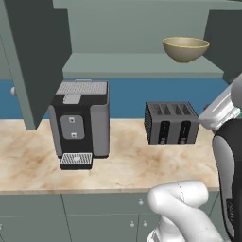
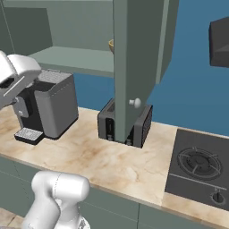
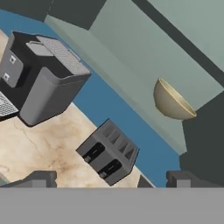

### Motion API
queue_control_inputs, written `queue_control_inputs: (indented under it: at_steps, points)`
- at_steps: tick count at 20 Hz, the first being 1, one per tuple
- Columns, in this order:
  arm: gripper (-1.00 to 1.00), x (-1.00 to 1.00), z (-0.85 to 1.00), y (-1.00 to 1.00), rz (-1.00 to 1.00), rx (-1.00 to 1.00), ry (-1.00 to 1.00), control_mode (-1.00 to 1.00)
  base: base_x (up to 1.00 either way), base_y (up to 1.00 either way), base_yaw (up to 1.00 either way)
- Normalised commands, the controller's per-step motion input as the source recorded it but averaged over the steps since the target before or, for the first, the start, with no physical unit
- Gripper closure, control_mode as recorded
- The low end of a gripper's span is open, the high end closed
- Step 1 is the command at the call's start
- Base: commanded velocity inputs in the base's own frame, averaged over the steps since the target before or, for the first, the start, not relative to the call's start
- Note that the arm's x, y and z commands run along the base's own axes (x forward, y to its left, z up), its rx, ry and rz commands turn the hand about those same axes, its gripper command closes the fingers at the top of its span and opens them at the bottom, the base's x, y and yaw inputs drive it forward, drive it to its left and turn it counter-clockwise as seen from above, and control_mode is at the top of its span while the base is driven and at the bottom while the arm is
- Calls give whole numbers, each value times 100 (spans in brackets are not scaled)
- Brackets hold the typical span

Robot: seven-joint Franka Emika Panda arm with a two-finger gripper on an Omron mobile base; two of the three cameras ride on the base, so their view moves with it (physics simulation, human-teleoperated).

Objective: Move the bowls from the cabinet to the plates on the dining table.

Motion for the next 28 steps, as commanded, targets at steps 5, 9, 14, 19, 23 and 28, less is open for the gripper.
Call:
queue_control_inputs:
  at_steps: [5,9,14,19,23,28]
  points:
    - [-100,8,6,2,-11,-6,7,-100,0,0,0]
    - [-100,12,0,0,-12,-10,1,-100,0,0,0]
    - [-100,18,0,0,-11,-10,0,-100,0,0,0]
    - [-100,28,0,0,-11,-9,0,-100,0,0,0]
    - [-100,26,0,-3,-9,-8,0,-100,0,0,0]
    - [-100,34,0,-8,-5,-5,0,-100,0,0,0]
